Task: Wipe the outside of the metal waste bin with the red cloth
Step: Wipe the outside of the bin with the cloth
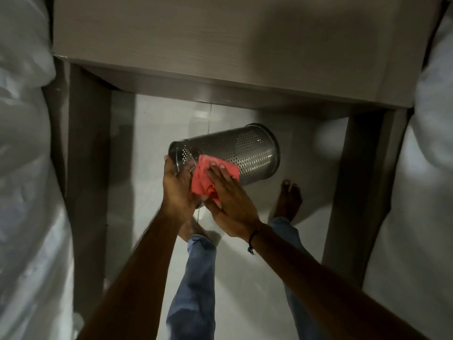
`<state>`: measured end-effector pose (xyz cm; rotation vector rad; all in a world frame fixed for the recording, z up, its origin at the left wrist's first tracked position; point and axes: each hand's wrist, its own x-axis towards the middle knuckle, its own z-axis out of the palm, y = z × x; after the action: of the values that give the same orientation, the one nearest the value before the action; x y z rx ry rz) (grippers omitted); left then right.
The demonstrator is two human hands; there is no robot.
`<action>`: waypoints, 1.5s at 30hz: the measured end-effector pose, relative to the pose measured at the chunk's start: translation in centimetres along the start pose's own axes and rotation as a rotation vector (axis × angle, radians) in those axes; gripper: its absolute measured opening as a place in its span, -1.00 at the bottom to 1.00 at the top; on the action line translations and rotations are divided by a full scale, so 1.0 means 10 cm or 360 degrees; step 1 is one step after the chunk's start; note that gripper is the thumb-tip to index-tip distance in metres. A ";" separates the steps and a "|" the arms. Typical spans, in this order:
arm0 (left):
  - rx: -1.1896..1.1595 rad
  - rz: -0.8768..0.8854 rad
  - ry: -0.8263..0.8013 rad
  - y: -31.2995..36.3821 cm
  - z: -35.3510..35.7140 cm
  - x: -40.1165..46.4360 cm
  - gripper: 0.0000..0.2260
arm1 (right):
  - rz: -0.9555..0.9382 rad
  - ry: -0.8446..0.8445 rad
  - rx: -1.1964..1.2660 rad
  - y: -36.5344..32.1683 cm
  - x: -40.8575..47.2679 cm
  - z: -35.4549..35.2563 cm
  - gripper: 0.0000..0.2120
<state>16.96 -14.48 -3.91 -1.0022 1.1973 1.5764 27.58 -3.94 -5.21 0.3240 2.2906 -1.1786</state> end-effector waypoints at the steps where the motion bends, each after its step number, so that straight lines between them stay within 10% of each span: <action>1: 0.0031 0.0001 0.0002 -0.02 0.02 0.00 -0.22 | 0.0000 -0.0006 -0.0024 0.00 0.05 0.00 -0.29; 14: -0.0115 0.0044 -0.0087 0.08 0.05 0.14 -0.06 | 0.0003 -0.0093 -0.0059 -0.04 0.15 0.00 -0.24; 28: -0.0078 0.0078 -0.0046 -0.08 0.01 0.15 -0.18 | 0.0013 0.0547 0.0230 0.00 0.25 0.01 -0.56; 40: 0.0045 0.0121 0.0083 -0.06 0.03 0.18 -0.24 | 0.0093 0.0094 0.0056 0.09 0.10 0.18 -0.24; 45: 0.0194 0.0109 -0.0025 -0.17 0.04 0.09 -0.35 | 0.0123 0.0212 0.0103 0.06 0.47 -0.07 -0.43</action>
<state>18.30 -13.71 -5.09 -0.8773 1.3128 1.5414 23.75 -3.15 -7.96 0.5254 2.3331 -1.2271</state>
